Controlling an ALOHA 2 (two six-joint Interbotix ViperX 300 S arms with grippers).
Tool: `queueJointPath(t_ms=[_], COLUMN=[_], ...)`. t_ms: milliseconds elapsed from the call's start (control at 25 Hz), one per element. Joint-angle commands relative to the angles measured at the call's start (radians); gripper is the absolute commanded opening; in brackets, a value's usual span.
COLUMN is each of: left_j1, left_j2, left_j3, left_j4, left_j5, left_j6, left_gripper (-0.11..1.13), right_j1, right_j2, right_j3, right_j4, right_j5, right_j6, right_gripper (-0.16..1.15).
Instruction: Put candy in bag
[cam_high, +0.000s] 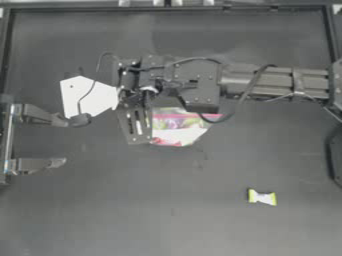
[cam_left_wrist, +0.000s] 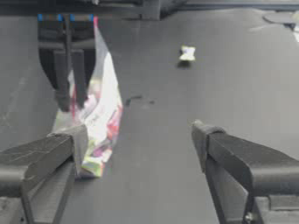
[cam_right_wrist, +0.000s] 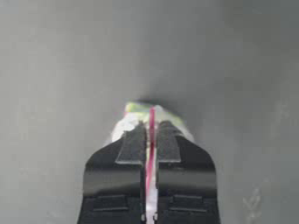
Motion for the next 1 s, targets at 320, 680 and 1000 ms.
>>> queueJointPath(t_ms=[320, 680, 1000], left_j1=[0.015, 0.071, 0.110], left_j2=[0.067, 0.149, 0.250], left_j3=[-0.018, -0.048, -0.094], left_j4=[-0.002, -0.002, -0.002], left_j5=[-0.012, -0.041, -0.067], left_j6=[-0.003, -0.003, -0.003], left_gripper=[1.00, 1.00, 1.00], right_j1=[0.000, 0.000, -0.002], right_j2=[-0.120, -0.176, -0.222], right_j3=[0.097, 0.199, 0.273], right_j4=[0.002, 0.009, 0.020], right_j5=[-0.092, -0.181, -0.245], right_j6=[0.003, 0.014, 0.015], right_gripper=[0.09, 0.09, 0.09])
